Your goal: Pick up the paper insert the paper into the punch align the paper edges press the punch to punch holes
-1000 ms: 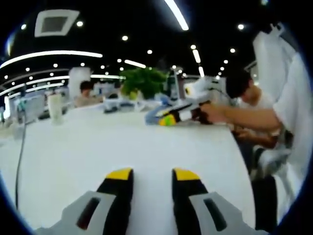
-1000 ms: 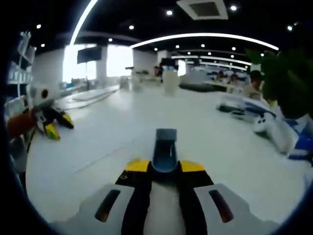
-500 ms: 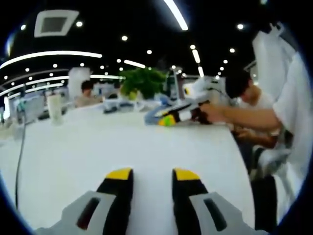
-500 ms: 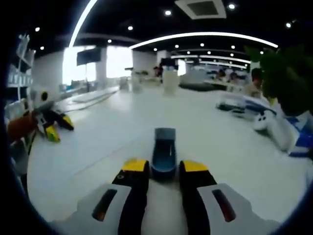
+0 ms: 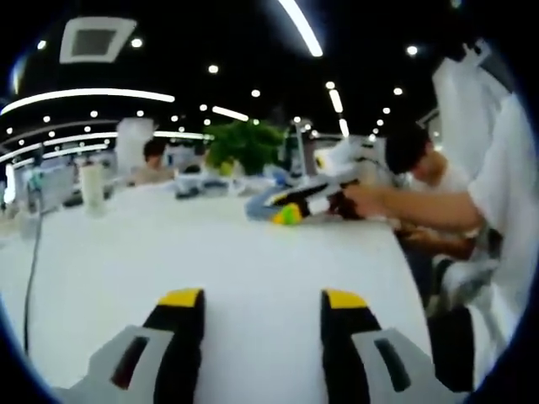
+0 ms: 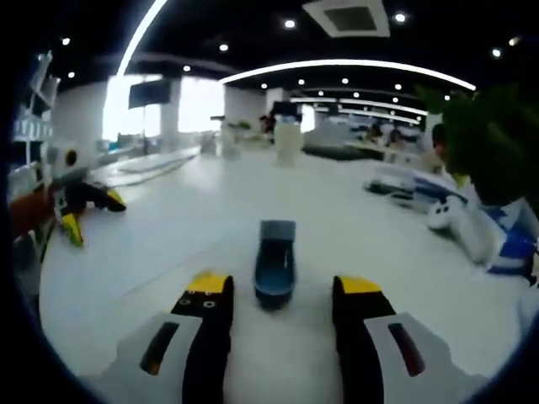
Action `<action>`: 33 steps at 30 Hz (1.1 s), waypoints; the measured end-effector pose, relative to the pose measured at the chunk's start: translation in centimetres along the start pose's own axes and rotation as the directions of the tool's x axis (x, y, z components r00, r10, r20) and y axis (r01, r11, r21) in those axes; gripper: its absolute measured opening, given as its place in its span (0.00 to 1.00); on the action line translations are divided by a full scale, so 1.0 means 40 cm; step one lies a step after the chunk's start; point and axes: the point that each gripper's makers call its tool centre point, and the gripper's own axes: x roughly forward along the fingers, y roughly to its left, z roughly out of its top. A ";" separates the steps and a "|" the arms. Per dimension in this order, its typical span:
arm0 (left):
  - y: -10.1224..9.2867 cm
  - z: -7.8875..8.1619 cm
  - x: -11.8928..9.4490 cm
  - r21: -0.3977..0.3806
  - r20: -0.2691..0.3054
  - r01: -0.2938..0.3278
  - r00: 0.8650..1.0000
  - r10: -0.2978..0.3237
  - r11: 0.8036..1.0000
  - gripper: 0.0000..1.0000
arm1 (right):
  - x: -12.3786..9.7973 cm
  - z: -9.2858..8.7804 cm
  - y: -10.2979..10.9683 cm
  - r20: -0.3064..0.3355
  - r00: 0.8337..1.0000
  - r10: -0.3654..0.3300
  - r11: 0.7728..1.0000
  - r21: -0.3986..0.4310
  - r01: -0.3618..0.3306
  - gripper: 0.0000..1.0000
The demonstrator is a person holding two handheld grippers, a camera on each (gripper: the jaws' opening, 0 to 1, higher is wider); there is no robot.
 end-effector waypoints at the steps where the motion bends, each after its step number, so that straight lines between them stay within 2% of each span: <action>1: 0.003 0.000 0.001 -0.003 -0.001 -0.003 1.000 0.003 1.000 0.66 | -0.001 -0.001 -0.002 0.000 1.000 0.002 1.000 0.007 -0.002 0.52; 9: 0.004 -0.001 0.001 0.002 -0.001 -0.010 1.000 0.010 1.000 0.73 | -0.003 0.002 0.008 0.017 1.000 0.009 1.000 0.004 -0.009 0.56; 12: 0.010 0.000 0.000 0.002 -0.001 -0.021 1.000 0.021 1.000 0.79 | -0.001 0.001 0.013 0.018 1.000 0.012 1.000 0.007 -0.012 0.59; 14: 0.015 0.004 0.001 -0.005 0.010 -0.029 1.000 0.029 1.000 0.89 | -0.001 0.002 0.014 0.026 1.000 0.009 1.000 0.006 -0.009 0.59; 23: 0.021 0.004 -0.002 -0.010 0.008 -0.047 0.999 0.047 0.999 0.89 | -0.005 0.009 0.016 0.051 0.999 -0.004 1.000 -0.019 0.005 0.60; 33: 0.028 0.004 -0.003 -0.010 0.008 -0.063 0.998 0.063 0.998 0.89 | -0.015 0.037 0.025 0.115 0.993 -0.015 0.999 -0.035 0.019 0.61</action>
